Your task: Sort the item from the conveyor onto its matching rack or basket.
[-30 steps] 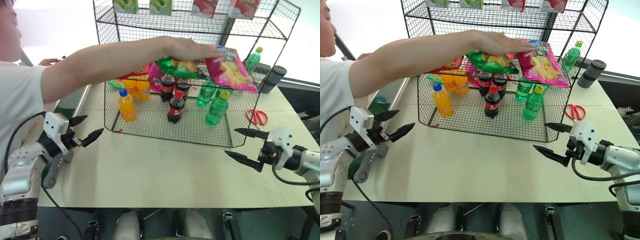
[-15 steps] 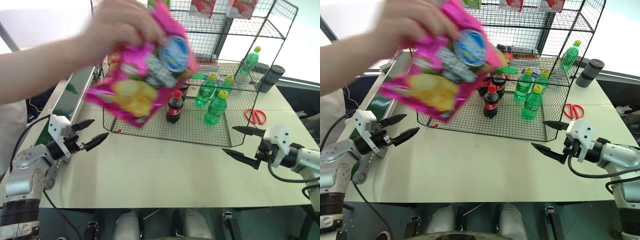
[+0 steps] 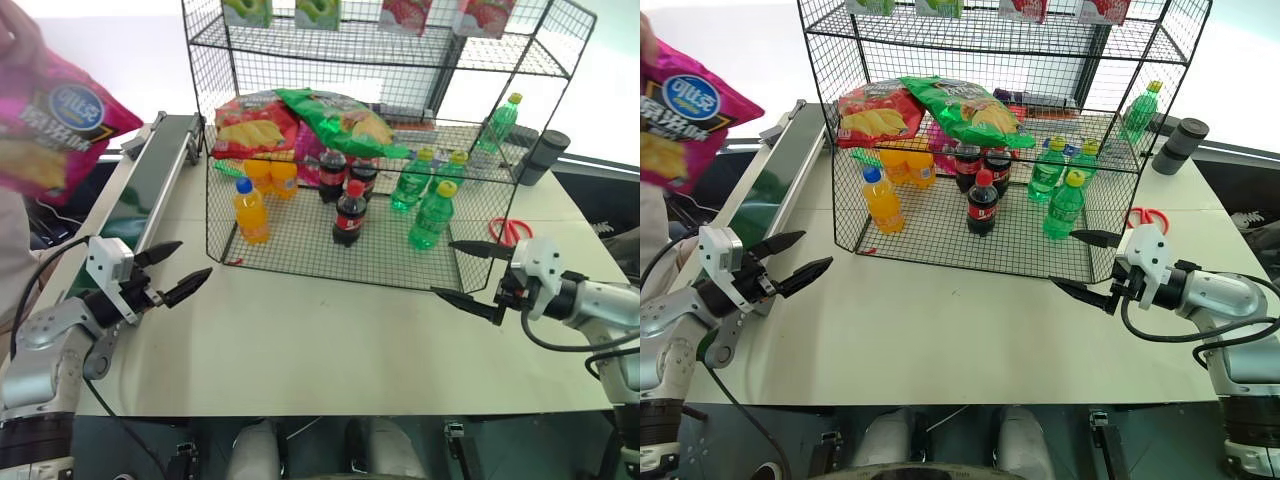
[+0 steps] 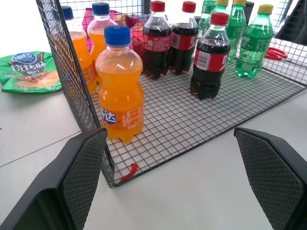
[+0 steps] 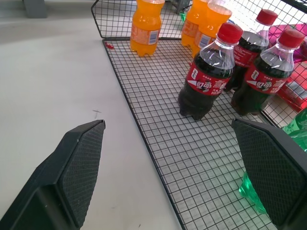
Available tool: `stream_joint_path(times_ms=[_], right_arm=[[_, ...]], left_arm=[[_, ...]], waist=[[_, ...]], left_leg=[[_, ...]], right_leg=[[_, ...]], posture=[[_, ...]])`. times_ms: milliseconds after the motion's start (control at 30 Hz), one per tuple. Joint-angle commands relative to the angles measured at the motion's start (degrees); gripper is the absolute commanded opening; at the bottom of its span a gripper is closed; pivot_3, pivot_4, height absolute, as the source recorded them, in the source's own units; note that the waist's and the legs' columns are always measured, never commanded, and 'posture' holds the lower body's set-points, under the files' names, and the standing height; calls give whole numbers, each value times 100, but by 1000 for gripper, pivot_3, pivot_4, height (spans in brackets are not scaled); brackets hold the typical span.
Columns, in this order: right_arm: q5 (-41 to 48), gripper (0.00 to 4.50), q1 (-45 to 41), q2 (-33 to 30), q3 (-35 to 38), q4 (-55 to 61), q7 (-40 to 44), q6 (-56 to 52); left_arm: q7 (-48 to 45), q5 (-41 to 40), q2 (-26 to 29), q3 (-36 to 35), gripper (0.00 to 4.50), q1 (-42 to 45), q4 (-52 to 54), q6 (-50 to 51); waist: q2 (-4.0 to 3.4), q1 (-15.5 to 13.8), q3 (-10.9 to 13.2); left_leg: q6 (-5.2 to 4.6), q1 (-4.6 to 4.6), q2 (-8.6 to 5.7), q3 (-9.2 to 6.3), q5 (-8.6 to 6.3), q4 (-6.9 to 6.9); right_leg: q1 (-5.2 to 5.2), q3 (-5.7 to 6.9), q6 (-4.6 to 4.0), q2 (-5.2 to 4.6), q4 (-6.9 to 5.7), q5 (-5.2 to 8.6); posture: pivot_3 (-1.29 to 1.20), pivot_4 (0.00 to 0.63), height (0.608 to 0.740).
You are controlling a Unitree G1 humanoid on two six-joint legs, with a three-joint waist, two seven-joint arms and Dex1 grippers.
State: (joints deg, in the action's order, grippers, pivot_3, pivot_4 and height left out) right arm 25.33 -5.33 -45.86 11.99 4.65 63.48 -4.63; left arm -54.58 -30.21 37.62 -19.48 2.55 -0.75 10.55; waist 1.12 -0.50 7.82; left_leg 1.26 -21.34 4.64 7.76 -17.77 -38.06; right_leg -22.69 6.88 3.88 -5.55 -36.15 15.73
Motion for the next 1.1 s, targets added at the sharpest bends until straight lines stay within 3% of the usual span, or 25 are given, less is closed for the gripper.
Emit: stream_joint_path(times_ms=[33, 700, 1100], right_arm=[[29, 4414, -192, 76, -54, 17, 45, 77], [-131, 4414, -931, 279, -526, -618, 461, 292], [154, 4414, -1033, 440, -574, -298, 386, -114]], left_arm=[[239, 93, 4, -241, 4500, -102, 271, -210], [548, 52, -35, -633, 4500, -1027, 798, -386], [635, 113, -62, -858, 4500, -1139, 764, -635]], waist=[[0, 3, 0], [-1, 15, 1], [-2, 24, 1]], left_leg=[[0, 0, 0, 0, 0, 0], [-1, 0, 1, 1, 0, 0], [-1, 0, 3, 1, -1, 0]], right_leg=[[0, 0, 0, 0, 0, 0], [0, 0, -1, -2, 0, 0], [-1, 0, -1, -2, 0, 0]], posture=[[0, 150, 726], [0, 150, 726], [0, 150, 726]])
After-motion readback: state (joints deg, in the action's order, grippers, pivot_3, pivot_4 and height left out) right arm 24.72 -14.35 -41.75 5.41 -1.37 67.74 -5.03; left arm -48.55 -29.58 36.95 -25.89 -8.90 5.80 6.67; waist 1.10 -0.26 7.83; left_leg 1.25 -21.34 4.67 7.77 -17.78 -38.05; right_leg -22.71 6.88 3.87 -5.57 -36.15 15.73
